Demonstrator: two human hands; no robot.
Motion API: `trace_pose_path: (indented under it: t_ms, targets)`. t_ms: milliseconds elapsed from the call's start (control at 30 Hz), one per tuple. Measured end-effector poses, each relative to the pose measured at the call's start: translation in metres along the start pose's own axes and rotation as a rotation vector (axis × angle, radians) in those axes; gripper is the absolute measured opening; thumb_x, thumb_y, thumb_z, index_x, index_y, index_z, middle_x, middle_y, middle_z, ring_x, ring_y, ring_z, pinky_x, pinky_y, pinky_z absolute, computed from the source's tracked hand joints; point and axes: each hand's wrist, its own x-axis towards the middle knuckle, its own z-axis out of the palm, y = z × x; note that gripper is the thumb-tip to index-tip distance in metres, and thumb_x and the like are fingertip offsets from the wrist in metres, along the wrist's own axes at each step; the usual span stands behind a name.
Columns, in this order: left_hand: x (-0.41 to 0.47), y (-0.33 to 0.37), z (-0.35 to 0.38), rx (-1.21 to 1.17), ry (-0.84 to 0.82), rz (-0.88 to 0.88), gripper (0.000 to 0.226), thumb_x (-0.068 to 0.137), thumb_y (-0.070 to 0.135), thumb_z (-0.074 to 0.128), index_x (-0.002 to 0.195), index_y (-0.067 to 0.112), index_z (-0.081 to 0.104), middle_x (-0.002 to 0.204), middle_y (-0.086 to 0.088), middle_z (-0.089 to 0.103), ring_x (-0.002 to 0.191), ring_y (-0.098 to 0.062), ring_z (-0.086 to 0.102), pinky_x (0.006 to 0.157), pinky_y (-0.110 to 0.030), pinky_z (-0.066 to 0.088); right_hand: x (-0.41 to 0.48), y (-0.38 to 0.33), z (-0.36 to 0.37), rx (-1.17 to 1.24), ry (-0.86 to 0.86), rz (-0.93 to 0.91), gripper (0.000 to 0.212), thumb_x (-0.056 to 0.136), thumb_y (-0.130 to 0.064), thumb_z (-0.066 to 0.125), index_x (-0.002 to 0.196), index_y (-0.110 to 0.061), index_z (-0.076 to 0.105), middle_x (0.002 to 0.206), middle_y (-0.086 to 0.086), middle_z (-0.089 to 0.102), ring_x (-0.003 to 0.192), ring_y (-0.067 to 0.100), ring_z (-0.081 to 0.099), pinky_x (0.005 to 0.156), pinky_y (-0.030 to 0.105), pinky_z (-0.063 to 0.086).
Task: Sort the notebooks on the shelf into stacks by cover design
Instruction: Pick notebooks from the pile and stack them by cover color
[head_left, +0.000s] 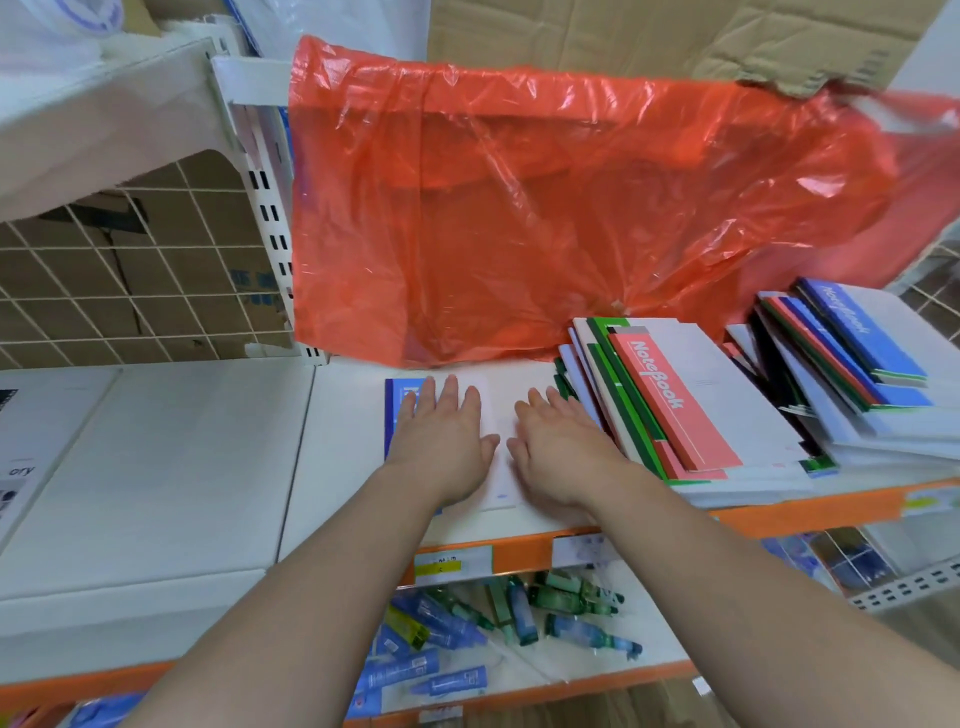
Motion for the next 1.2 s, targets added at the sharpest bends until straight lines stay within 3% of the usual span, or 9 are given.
trace_pose_path:
  t_ms: [200, 300, 367, 500, 600, 733, 1000, 1100, 1200]
  targets:
    - [0.000, 0.029, -0.014, -0.003, 0.069, 0.013, 0.069, 0.101, 0.052, 0.029, 0.155, 0.013, 0.013, 0.164, -0.014, 0.008, 0.150, -0.035, 0.005, 0.120, -0.052, 0.011, -0.017, 0.030, -0.021, 0.007, 0.112, 0.017, 0.057, 0.102, -0.039, 0.029, 0.151, -0.010, 0.025, 0.161, 0.011, 0.015, 0.149, 0.027, 0.008, 0.121, 0.040, 0.009]
    - [-0.002, 0.050, -0.019, -0.020, 0.045, -0.004, 0.069, 0.101, 0.053, 0.028, 0.156, 0.013, 0.012, 0.164, -0.014, 0.007, 0.151, -0.036, 0.003, 0.121, -0.051, 0.008, -0.026, 0.054, -0.026, -0.004, 0.151, 0.057, 0.054, 0.100, -0.041, 0.031, 0.145, -0.010, 0.035, 0.156, 0.013, 0.027, 0.144, 0.032, 0.020, 0.118, 0.043, 0.019]
    - [-0.005, 0.063, -0.019, -0.007, 0.030, -0.012, 0.069, 0.101, 0.053, 0.027, 0.156, 0.013, 0.013, 0.164, -0.013, 0.007, 0.151, -0.036, 0.003, 0.122, -0.050, 0.008, -0.034, 0.070, -0.027, 0.018, 0.146, 0.132, 0.053, 0.101, -0.042, 0.029, 0.143, -0.011, 0.035, 0.155, 0.014, 0.027, 0.144, 0.033, 0.019, 0.117, 0.047, 0.019]
    - [-0.013, 0.086, -0.022, 0.016, 0.017, -0.026, 0.067, 0.102, 0.052, 0.027, 0.155, 0.013, 0.015, 0.164, -0.013, 0.009, 0.151, -0.036, 0.005, 0.122, -0.049, 0.009, -0.047, 0.094, -0.028, 0.108, 0.025, 0.416, 0.060, 0.102, -0.039, 0.024, 0.152, -0.006, 0.016, 0.161, 0.015, 0.005, 0.147, 0.037, 0.001, 0.117, 0.056, 0.010]
    - [-0.019, 0.098, -0.022, 0.017, -0.001, -0.051, 0.067, 0.102, 0.052, 0.027, 0.155, 0.013, 0.015, 0.164, -0.013, 0.008, 0.151, -0.036, 0.004, 0.122, -0.048, 0.008, -0.048, 0.100, -0.027, 0.116, -0.029, 0.503, 0.059, 0.102, -0.034, 0.034, 0.150, -0.003, 0.021, 0.159, 0.021, 0.011, 0.145, 0.039, 0.010, 0.116, 0.053, 0.018]
    - [-0.026, 0.104, -0.017, 0.025, -0.001, -0.080, 0.067, 0.102, 0.052, 0.025, 0.155, 0.013, 0.014, 0.164, -0.014, 0.010, 0.151, -0.036, 0.006, 0.122, -0.048, 0.009, -0.048, 0.099, -0.033, 0.089, -0.014, 0.439, 0.046, 0.094, -0.019, 0.055, 0.137, -0.006, 0.046, 0.137, 0.021, 0.045, 0.124, 0.035, 0.040, 0.103, 0.045, 0.041]
    - [-0.023, 0.098, -0.018, 0.002, 0.032, -0.095, 0.066, 0.102, 0.052, 0.028, 0.154, 0.013, 0.020, 0.162, -0.014, 0.017, 0.150, -0.036, 0.013, 0.121, -0.047, 0.014, -0.076, 0.091, -0.058, -0.013, 0.149, 0.234, 0.035, 0.089, 0.005, 0.049, 0.123, -0.001, 0.055, 0.118, 0.017, 0.062, 0.105, 0.036, 0.060, 0.082, 0.038, 0.049]
    - [-0.017, 0.098, -0.030, -0.363, 0.139, -0.177, 0.054, 0.101, 0.048, 0.038, 0.140, 0.011, 0.046, 0.146, -0.013, 0.047, 0.137, -0.033, 0.040, 0.112, -0.041, 0.035, -0.081, 0.075, -0.072, -0.010, 0.267, 0.163, 0.035, 0.090, 0.004, 0.043, 0.123, -0.001, 0.052, 0.112, 0.016, 0.064, 0.101, 0.037, 0.062, 0.074, 0.037, 0.045]
    - [-0.015, 0.109, -0.052, -1.291, 0.107, -0.302, 0.041, 0.100, 0.054, 0.042, 0.104, 0.020, 0.065, 0.104, -0.004, 0.071, 0.100, -0.028, 0.067, 0.085, -0.038, 0.055, -0.083, 0.047, -0.076, 0.044, 0.358, 0.017, 0.032, 0.093, -0.005, 0.041, 0.124, -0.006, 0.051, 0.110, 0.015, 0.065, 0.099, 0.036, 0.063, 0.067, 0.035, 0.038]
